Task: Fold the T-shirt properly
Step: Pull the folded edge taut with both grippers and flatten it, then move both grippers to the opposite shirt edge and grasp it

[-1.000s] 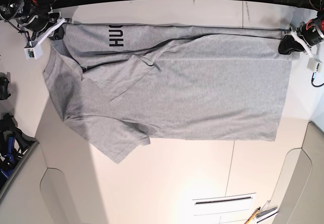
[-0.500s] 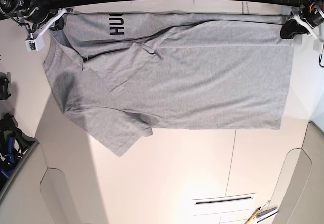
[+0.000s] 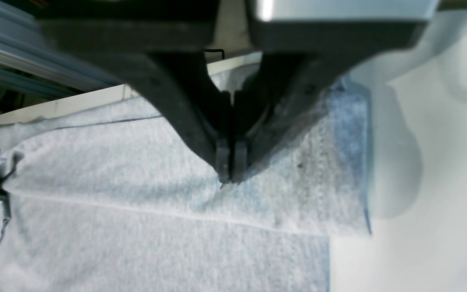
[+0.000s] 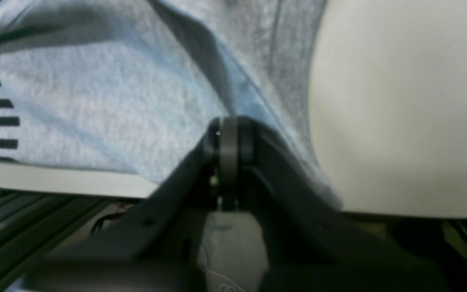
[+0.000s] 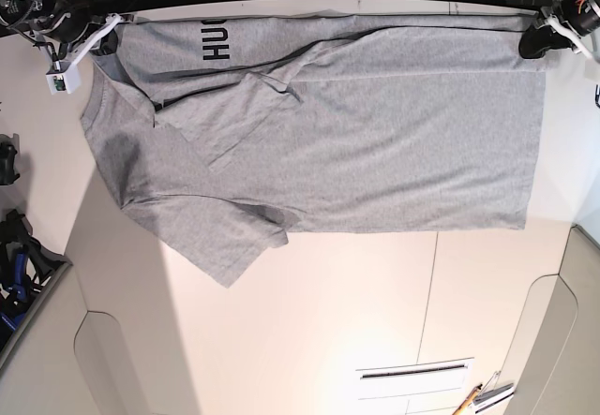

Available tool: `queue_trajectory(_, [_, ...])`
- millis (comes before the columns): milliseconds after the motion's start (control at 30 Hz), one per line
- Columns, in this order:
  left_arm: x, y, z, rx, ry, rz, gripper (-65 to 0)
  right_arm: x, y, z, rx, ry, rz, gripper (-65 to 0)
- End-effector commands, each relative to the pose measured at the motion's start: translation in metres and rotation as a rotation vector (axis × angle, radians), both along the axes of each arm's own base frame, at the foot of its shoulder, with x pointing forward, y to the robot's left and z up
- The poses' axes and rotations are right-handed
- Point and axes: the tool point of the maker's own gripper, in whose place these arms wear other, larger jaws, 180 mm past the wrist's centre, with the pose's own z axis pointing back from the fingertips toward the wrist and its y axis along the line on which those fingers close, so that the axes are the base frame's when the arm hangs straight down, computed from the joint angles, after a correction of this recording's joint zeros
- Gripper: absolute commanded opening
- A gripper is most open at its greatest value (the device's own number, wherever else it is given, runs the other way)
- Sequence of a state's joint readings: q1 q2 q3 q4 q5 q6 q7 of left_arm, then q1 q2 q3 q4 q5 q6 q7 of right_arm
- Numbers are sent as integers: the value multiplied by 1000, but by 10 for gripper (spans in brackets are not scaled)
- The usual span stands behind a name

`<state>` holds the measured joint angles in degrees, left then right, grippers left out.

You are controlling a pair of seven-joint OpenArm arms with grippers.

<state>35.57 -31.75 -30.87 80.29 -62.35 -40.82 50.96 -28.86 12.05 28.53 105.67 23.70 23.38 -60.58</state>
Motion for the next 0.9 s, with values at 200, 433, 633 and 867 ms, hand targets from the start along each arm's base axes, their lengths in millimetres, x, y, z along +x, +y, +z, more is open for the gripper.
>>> queue_trajectory(200, [24,27,50,142,-98,-24,-650,23,0,35,-64,-117,48,-650])
queue_trajectory(433, [50,37,97,186,-249,-9,-650,77,9,87,-102,-349,87,-650])
queue_trajectory(633, [51,37,98,185,-257,-7,-527,142,-11,138,-228,-592,46,-455])
queue_trajectory(867, [52,37,99,185,-263,-5,-458,207,-44,153,-252,-706,-70,-314])
